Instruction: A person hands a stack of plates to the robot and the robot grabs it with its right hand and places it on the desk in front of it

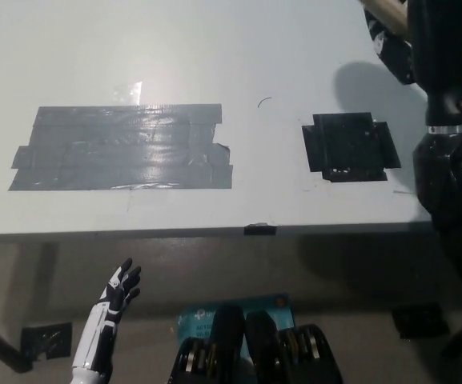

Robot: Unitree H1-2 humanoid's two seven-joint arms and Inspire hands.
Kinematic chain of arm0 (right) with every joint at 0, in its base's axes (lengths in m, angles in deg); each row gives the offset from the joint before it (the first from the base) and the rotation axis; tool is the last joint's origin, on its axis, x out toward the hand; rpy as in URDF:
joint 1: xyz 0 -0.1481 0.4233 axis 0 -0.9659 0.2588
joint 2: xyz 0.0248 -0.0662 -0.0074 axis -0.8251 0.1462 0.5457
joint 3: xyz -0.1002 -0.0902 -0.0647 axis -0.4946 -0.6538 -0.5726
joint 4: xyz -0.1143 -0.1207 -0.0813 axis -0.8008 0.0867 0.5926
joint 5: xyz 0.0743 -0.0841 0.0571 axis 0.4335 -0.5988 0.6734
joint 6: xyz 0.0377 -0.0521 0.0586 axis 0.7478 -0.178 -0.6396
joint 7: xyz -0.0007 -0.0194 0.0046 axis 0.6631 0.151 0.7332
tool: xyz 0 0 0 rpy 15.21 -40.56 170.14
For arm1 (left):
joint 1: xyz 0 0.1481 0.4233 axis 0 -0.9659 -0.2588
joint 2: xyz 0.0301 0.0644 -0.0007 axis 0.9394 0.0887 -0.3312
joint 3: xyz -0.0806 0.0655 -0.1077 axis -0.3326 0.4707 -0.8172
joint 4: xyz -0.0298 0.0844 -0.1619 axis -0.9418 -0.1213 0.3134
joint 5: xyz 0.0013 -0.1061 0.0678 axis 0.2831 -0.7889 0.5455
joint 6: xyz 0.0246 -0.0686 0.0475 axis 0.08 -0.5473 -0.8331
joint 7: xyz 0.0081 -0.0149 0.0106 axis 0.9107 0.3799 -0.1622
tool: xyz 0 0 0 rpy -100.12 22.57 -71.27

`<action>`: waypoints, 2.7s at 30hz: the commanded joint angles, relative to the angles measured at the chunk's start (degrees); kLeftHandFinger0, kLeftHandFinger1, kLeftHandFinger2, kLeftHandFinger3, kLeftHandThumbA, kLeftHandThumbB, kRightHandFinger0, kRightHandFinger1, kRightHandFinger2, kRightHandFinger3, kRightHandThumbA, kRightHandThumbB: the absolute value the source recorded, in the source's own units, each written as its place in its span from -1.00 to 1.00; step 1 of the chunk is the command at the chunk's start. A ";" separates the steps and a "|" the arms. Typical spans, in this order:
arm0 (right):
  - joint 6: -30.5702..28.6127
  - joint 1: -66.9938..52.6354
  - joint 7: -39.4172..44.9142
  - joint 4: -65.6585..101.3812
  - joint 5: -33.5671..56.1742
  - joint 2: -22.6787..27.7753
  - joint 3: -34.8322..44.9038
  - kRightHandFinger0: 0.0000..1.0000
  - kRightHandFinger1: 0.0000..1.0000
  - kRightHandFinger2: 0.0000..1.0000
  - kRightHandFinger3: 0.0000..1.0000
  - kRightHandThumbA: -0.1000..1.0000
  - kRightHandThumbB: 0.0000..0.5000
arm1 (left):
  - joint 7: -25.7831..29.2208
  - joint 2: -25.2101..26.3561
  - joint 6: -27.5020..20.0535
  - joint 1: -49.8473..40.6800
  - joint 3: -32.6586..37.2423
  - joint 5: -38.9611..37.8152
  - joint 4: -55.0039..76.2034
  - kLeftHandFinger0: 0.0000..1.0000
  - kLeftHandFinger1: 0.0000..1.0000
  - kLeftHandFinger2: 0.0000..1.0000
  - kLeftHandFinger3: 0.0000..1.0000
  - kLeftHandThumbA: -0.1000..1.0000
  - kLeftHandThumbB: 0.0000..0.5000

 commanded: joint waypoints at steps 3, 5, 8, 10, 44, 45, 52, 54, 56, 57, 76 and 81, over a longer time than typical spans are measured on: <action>-2.07 1.69 1.67 -6.29 -2.95 1.76 -3.00 -1.00 -1.00 -0.62 -0.62 0.35 -0.73 | 0.33 0.02 0.28 0.63 -0.03 0.33 1.78 1.00 1.00 1.00 1.00 1.00 -0.19; -2.20 1.77 0.98 -8.49 -3.54 1.85 -3.92 -1.00 -1.00 -0.74 -0.72 0.33 -0.68 | 0.36 0.07 0.29 0.80 -0.05 0.42 1.82 1.00 1.00 1.00 1.00 1.00 -0.19; -4.35 1.89 -2.08 -15.63 -3.98 1.80 -6.36 -1.00 -1.00 -0.90 -0.85 0.29 -0.67 | 0.35 0.06 0.42 1.11 -0.16 0.27 1.75 1.00 1.00 1.00 1.00 1.00 -0.16; -4.50 1.86 -3.41 -19.00 -4.48 1.46 -7.67 -1.00 -1.00 -0.93 -0.84 0.24 -0.63 | 0.37 0.10 0.60 1.23 -0.13 0.43 1.69 1.00 1.00 1.00 1.00 1.00 -0.14; -1.16 -1.14 47.85 7.61 39.96 2.07 -3.09 1.00 1.00 1.00 1.00 1.00 0.79 | 0.03 0.27 1.37 2.20 0.26 1.40 1.73 1.00 1.00 0.98 1.00 1.00 -0.18; -0.31 -1.03 48.69 8.93 40.52 2.24 -3.06 1.00 1.00 1.00 1.00 1.00 0.86 | 0.03 0.31 1.71 2.30 0.25 1.50 1.90 1.00 1.00 0.99 1.00 1.00 -0.16; 3.92 -0.15 55.02 14.51 46.67 4.18 -2.15 1.00 1.00 1.00 1.00 1.00 1.00 | -0.26 0.40 1.75 2.44 0.22 1.08 1.82 1.00 1.00 0.99 1.00 1.00 -0.15; 4.73 0.26 56.79 16.81 51.73 4.92 -0.49 1.00 1.00 1.00 1.00 1.00 1.00 | -0.25 0.43 2.08 2.70 0.18 1.10 1.81 1.00 1.00 0.99 1.00 1.00 -0.13; 5.66 0.99 57.88 20.16 59.11 5.36 2.46 1.00 1.00 1.00 1.00 1.00 1.00 | -0.05 0.41 2.55 3.29 0.10 1.33 2.01 1.00 1.00 0.98 1.00 1.00 -0.16; 5.91 1.01 57.07 23.44 62.38 5.54 4.31 1.00 1.00 1.00 1.00 1.00 1.00 | -0.12 0.42 2.81 3.25 0.16 1.36 2.18 1.00 1.00 0.99 1.00 1.00 -0.13; 9.90 -23.36 37.43 67.04 72.25 7.30 14.65 1.00 1.00 1.00 1.00 1.00 0.78 | -0.72 -0.17 2.38 1.68 0.48 0.09 1.87 1.00 1.00 1.00 1.00 1.00 -0.01; 6.59 -35.58 36.45 65.85 69.85 2.79 13.76 1.00 1.00 1.00 1.00 1.00 0.82 | -0.71 -0.52 1.66 -0.14 0.77 0.13 1.71 1.00 1.00 1.00 1.00 1.00 0.01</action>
